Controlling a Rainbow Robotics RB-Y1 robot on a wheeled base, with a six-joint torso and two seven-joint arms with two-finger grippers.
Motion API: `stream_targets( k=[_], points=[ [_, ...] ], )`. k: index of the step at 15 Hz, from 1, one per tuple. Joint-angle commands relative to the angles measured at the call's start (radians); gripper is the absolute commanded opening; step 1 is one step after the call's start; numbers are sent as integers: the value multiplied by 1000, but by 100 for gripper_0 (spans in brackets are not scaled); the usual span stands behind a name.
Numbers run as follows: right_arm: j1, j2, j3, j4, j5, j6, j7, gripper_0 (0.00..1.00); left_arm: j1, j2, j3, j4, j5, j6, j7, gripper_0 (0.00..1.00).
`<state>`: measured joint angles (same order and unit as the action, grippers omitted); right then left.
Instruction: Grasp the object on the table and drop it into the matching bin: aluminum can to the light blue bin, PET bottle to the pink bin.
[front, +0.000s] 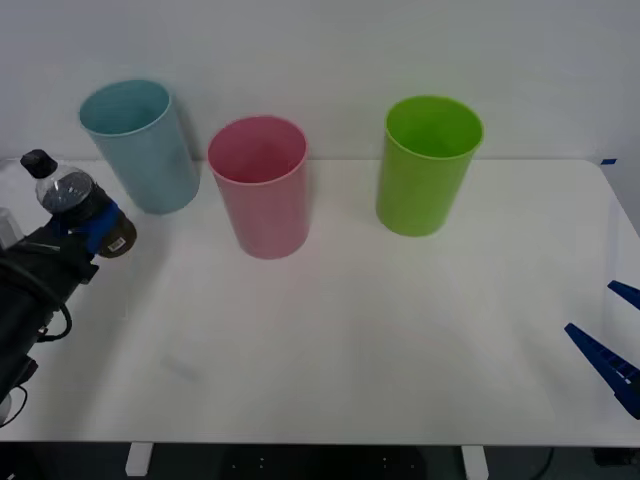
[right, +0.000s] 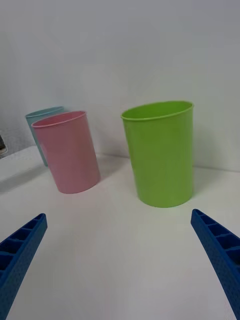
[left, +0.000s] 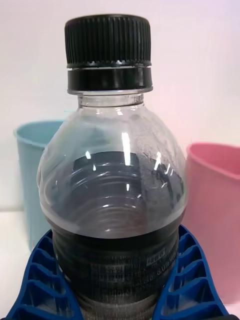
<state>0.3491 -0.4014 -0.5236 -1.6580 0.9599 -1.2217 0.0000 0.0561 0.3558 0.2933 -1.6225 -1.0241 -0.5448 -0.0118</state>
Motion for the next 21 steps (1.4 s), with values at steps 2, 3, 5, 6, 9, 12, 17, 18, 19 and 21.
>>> stream_targets(
  k=[2,3,5,6,9,12,17,18,19,21],
  points=[
    [0,0,0,0,0,0,0,100,16,5,1,-99,33,0,24,0],
    [0,0,0,0,0,0,0,100,15,11,0,-126,38,2,35,0],
    [0,0,0,0,0,0,0,100,-9,18,-3,-157,45,3,58,0],
    [0,0,0,0,0,0,0,100,-33,25,-11,-160,45,6,70,0],
    [0,0,0,0,0,0,0,100,-130,54,-43,-160,10,25,165,0],
    [0,0,0,0,0,0,0,100,-203,91,-95,-148,-30,43,240,0],
    [0,0,0,0,0,0,0,100,-335,107,-181,-43,-83,42,222,0],
    [0,0,0,0,0,0,0,100,-363,107,-200,-17,-94,42,217,0],
    [0,0,0,0,0,0,0,100,-394,107,-220,12,-106,42,211,0],
    [0,0,0,0,0,0,0,100,-452,107,-252,76,-128,36,199,0]
  ],
)
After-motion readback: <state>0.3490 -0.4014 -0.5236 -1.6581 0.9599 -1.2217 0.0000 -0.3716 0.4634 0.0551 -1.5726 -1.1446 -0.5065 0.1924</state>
